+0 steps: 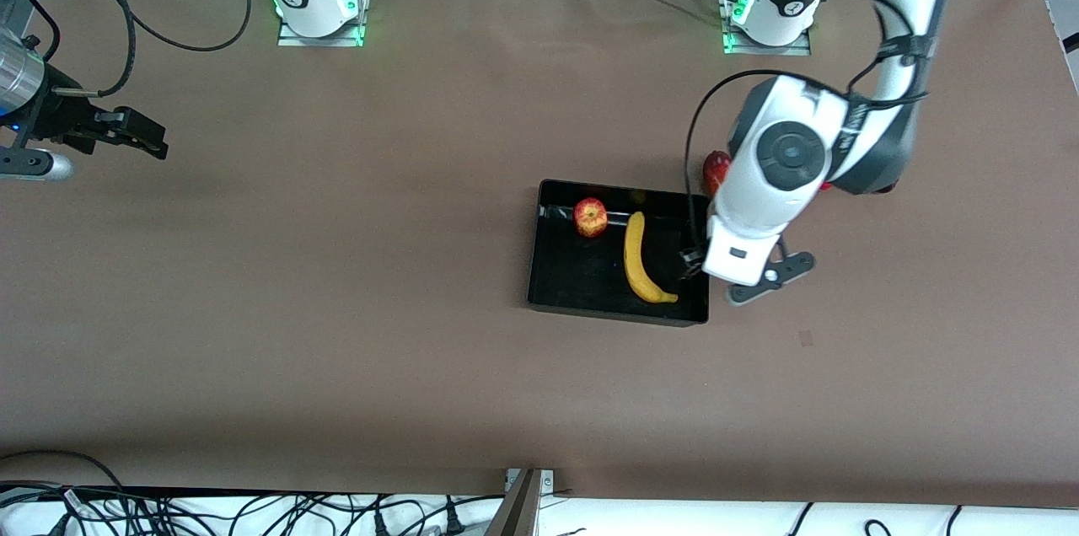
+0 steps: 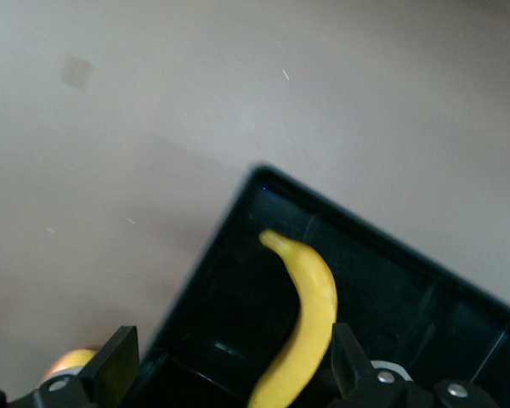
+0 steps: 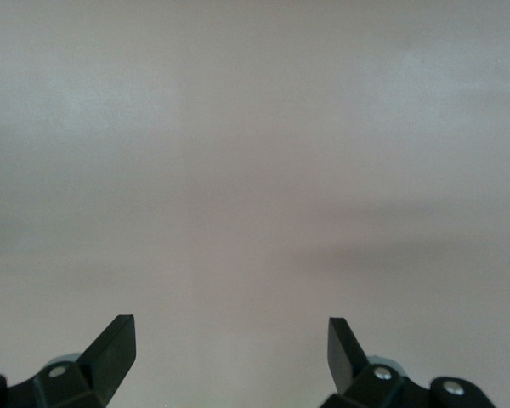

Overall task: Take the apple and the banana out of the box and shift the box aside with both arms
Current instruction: 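Grasp the red apple with the left gripper and lift it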

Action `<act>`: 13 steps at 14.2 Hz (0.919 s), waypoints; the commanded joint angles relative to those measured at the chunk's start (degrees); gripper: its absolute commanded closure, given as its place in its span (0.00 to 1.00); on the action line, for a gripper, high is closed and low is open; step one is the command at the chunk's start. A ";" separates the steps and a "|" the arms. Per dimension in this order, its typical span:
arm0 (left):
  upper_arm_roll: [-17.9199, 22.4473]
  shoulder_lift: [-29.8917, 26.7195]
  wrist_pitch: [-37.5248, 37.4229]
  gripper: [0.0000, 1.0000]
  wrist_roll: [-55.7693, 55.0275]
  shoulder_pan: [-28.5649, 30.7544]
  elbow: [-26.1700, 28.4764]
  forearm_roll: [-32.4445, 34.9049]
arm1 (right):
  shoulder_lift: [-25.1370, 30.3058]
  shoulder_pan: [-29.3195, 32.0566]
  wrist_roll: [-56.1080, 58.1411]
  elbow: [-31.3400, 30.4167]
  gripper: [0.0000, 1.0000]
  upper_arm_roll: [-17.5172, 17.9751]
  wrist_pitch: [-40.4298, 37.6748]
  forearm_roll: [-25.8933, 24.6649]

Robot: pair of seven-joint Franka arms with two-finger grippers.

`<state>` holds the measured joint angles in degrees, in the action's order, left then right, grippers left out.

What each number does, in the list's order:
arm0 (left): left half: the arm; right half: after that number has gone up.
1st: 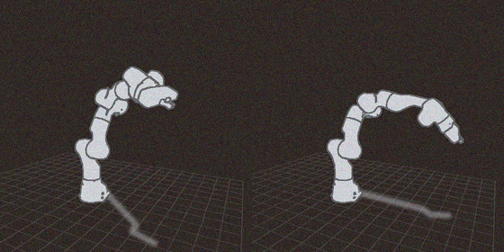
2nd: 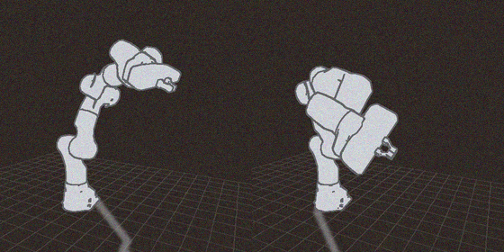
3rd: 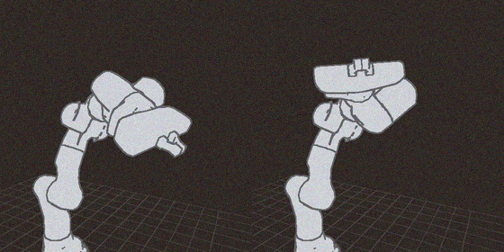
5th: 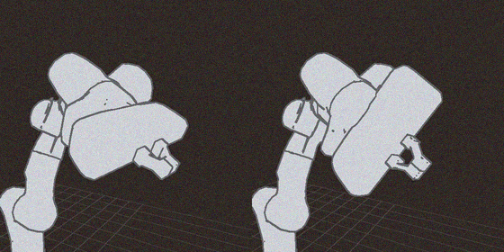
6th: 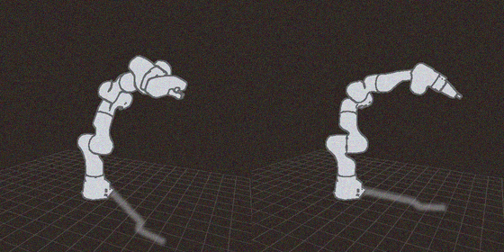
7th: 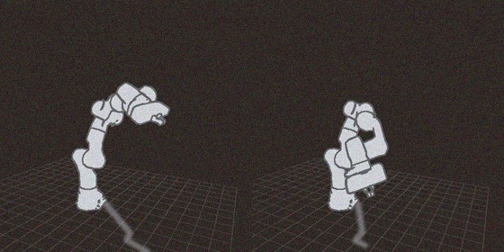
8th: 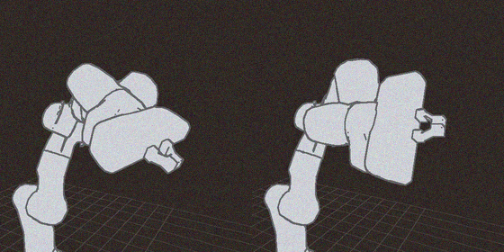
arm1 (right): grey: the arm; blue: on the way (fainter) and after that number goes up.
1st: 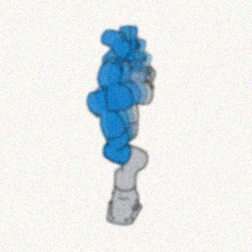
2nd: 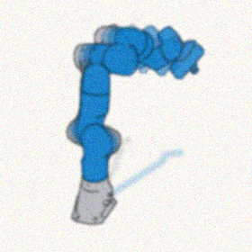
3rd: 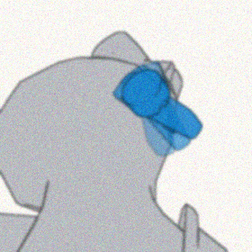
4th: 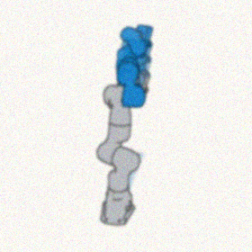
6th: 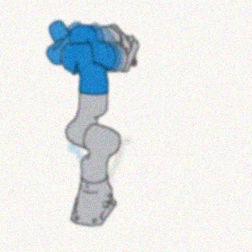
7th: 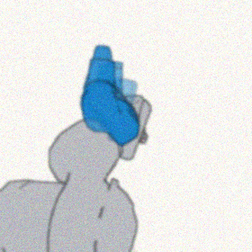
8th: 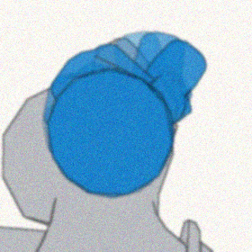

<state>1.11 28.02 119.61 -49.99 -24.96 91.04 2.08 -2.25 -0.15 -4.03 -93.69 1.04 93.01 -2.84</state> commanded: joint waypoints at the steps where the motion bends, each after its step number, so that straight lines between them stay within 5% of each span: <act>1: -2.77 2.29 3.43 0.00 -1.43 -1.23 0.81 1.52 | -0.48 0.23 0.60 1.23 0.00 0.02 -0.90 0.12; 13: -6.20 8.10 11.26 0.00 -2.83 -9.31 6.17 0.03 | -0.48 0.23 0.60 1.23 0.00 0.02 -0.90 0.12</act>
<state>-4.51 35.81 129.31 -52.28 -33.89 95.91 2.08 -2.25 -0.15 -4.03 -93.68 1.03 93.01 -2.84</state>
